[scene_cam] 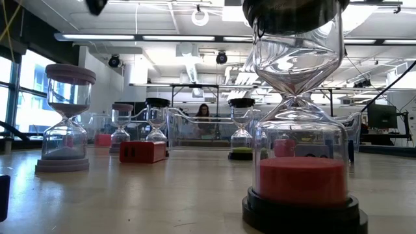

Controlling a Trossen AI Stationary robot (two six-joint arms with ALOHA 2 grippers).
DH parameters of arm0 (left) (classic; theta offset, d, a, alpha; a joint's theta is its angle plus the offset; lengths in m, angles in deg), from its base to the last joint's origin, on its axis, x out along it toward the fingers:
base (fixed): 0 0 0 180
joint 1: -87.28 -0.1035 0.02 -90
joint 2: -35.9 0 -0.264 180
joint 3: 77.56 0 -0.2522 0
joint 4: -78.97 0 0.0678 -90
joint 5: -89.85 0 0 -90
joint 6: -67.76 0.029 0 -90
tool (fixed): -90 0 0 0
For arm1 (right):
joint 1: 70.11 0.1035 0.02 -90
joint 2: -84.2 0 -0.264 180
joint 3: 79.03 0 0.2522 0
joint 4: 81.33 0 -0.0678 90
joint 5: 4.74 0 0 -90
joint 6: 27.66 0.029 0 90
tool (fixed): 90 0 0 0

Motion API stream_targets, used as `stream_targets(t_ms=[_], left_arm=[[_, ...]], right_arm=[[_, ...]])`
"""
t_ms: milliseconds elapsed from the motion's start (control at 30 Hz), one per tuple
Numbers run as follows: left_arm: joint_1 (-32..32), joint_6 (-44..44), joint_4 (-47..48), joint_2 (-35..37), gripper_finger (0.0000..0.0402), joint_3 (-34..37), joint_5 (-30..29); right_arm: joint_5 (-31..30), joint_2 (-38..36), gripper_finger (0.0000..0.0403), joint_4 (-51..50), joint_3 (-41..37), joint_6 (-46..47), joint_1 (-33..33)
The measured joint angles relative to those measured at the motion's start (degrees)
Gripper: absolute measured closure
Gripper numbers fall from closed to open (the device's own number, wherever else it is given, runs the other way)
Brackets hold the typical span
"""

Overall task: Pick & Place Office items
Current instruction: Put the left blue digital clock into the middle transparent bin

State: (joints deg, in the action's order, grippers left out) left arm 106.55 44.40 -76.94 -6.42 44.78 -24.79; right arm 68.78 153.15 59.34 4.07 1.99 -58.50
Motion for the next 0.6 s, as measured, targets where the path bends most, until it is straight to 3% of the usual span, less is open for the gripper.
stream_targets(t_ms=[200,300,600], left_arm=[[-9.9,12.8,-13.1,-2.0,0.0248,0.0,15.7],[-14.6,14.0,-14.7,-3.3,0.0248,0.0,20.7],[-24.2,14.6,-22.8,-9.6,0.0248,0.0,34.7]], right_arm=[[0.4,2.0,0.0164,10.2,0.0,-1.5,0.0],[2.1,4.1,0.0164,16.4,0.2,-4.7,0.0],[3.2,8.4,0.0164,22.9,0.1,-8.4,-1.9]])
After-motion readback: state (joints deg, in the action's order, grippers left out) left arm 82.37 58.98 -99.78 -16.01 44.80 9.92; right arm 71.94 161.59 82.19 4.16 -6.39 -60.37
